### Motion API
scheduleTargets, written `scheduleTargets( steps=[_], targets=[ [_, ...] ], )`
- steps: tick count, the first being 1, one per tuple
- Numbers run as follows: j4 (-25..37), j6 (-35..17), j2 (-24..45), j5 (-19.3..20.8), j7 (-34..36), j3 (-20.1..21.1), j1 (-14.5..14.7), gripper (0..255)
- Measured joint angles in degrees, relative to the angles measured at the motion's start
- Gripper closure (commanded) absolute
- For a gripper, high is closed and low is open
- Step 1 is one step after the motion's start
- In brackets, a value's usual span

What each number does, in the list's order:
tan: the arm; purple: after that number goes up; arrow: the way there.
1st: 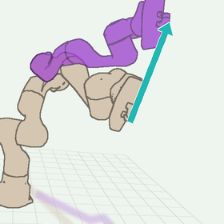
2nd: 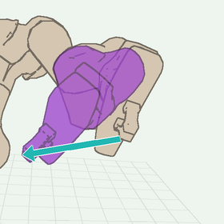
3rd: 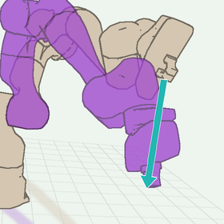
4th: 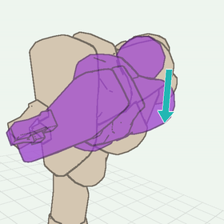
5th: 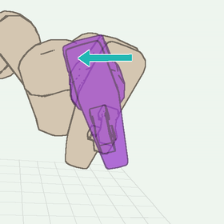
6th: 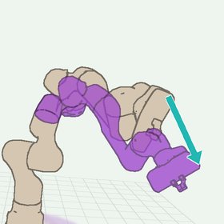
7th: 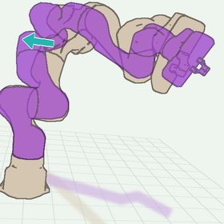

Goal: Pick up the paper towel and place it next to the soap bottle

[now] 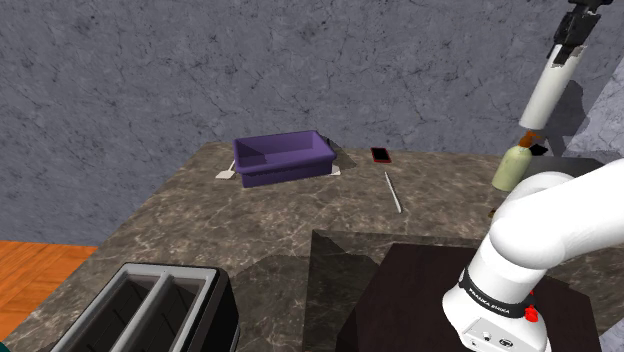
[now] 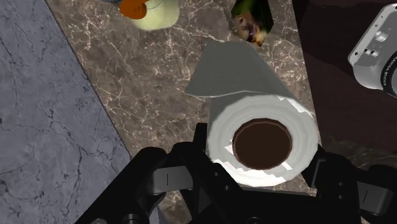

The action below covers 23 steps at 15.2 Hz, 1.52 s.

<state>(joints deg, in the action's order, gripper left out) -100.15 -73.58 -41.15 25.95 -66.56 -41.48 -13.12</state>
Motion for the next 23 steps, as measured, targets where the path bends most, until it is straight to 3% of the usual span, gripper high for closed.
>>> scheduleTargets(
  steps=[10, 23],
  targets=[
    [11.1, 1.1, 2.8, 4.6, -13.9, -14.4, 4.1, 255],
    [-1.8, -6.9, -2.8, 7.7, -12.0, -14.6, 0.5, 255]
  ],
)
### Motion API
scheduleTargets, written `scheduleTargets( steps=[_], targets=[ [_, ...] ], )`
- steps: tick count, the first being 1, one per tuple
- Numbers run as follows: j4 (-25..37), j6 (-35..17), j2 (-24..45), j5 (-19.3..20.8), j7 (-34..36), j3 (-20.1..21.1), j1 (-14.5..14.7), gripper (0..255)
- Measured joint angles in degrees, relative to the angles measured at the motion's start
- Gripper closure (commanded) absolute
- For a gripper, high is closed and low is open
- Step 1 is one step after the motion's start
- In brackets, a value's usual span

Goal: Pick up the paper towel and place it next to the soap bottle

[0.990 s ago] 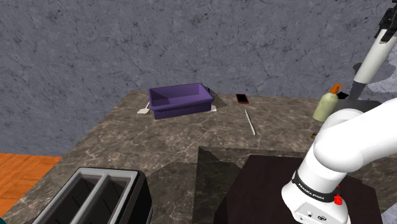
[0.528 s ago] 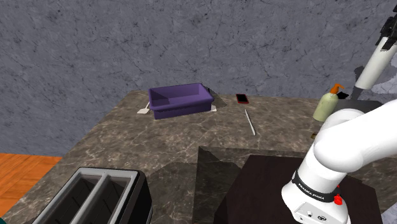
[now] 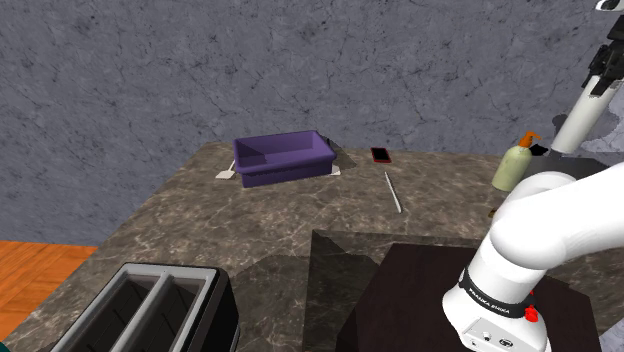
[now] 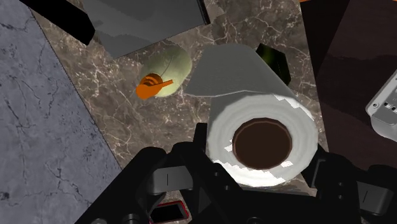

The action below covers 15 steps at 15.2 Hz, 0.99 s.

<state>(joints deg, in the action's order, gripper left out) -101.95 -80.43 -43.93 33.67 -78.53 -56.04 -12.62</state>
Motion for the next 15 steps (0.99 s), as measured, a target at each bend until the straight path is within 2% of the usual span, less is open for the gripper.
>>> scheduleTargets(
  steps=[15],
  targets=[
    [-13.1, -9.1, -4.7, 3.9, 2.3, -2.4, -3.0, 255]
  ],
)
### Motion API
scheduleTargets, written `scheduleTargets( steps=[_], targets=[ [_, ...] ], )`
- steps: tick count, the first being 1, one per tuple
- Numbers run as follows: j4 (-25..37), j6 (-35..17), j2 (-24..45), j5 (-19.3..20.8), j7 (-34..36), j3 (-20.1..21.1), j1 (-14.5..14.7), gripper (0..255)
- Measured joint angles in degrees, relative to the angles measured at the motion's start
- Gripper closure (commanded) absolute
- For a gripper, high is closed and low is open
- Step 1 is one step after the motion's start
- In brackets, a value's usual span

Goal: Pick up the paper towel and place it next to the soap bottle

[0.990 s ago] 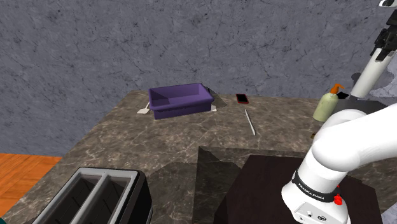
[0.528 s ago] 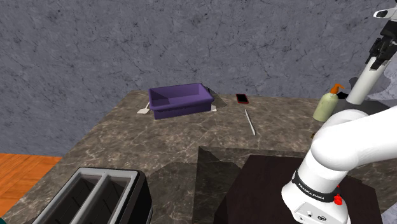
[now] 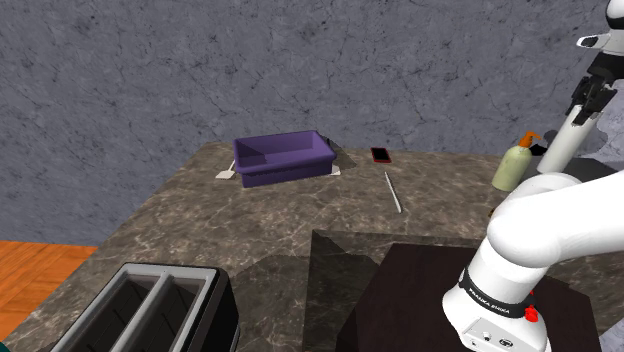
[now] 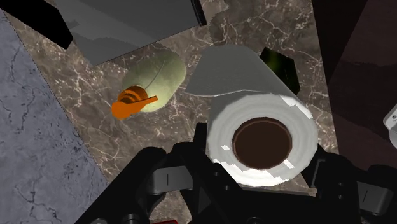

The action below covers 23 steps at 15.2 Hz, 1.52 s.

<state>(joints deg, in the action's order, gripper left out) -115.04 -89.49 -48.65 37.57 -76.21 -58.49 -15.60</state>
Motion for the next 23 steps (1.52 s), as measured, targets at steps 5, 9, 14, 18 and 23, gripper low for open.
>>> scheduleTargets(
  steps=[5, 9, 14, 18, 23],
  targets=[
    [-3.4, -3.0, -0.9, 1.4, 0.6, -1.7, -0.3, 255],
    [-6.4, -5.3, -1.8, 2.7, 1.1, -2.8, -1.0, 255],
    [-9.5, -8.5, -2.4, 4.4, 1.6, -5.0, -1.2, 255],
    [-11.7, -10.9, -2.7, 5.9, 2.0, -6.9, -1.2, 255],
    [-14.2, -13.9, -2.9, 7.6, 2.6, -9.4, -1.0, 255]
  ],
)
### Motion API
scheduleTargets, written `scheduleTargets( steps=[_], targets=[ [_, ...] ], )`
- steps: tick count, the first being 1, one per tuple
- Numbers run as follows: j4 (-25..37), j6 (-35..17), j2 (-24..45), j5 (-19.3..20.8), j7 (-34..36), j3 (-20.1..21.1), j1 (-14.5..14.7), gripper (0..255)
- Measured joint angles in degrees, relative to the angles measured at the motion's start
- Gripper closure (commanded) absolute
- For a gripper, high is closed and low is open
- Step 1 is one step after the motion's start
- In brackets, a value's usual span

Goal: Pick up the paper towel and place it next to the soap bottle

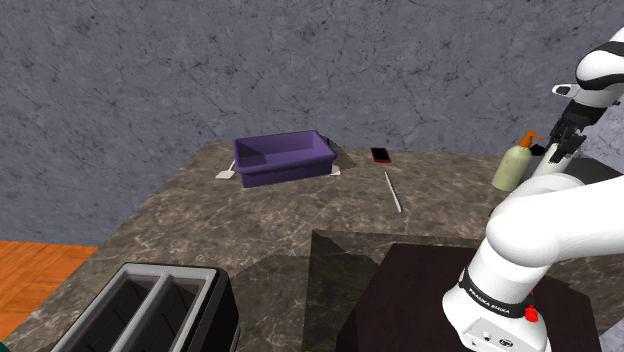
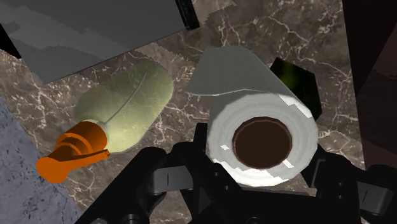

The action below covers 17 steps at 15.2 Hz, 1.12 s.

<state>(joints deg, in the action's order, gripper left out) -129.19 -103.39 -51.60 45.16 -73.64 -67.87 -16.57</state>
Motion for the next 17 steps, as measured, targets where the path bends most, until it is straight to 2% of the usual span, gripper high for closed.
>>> scheduleTargets(
  steps=[5, 11, 12, 17],
  targets=[
    [-2.3, -3.0, -0.1, 2.0, 0.5, -2.8, 0.3, 255],
    [-2.6, -3.4, -0.2, 2.2, 0.6, -3.1, 0.3, 255],
    [-2.6, -3.4, -0.2, 2.2, 0.6, -3.1, 0.3, 0],
    [-2.6, -3.4, -0.2, 2.2, 0.6, -3.1, 0.3, 0]
  ],
)
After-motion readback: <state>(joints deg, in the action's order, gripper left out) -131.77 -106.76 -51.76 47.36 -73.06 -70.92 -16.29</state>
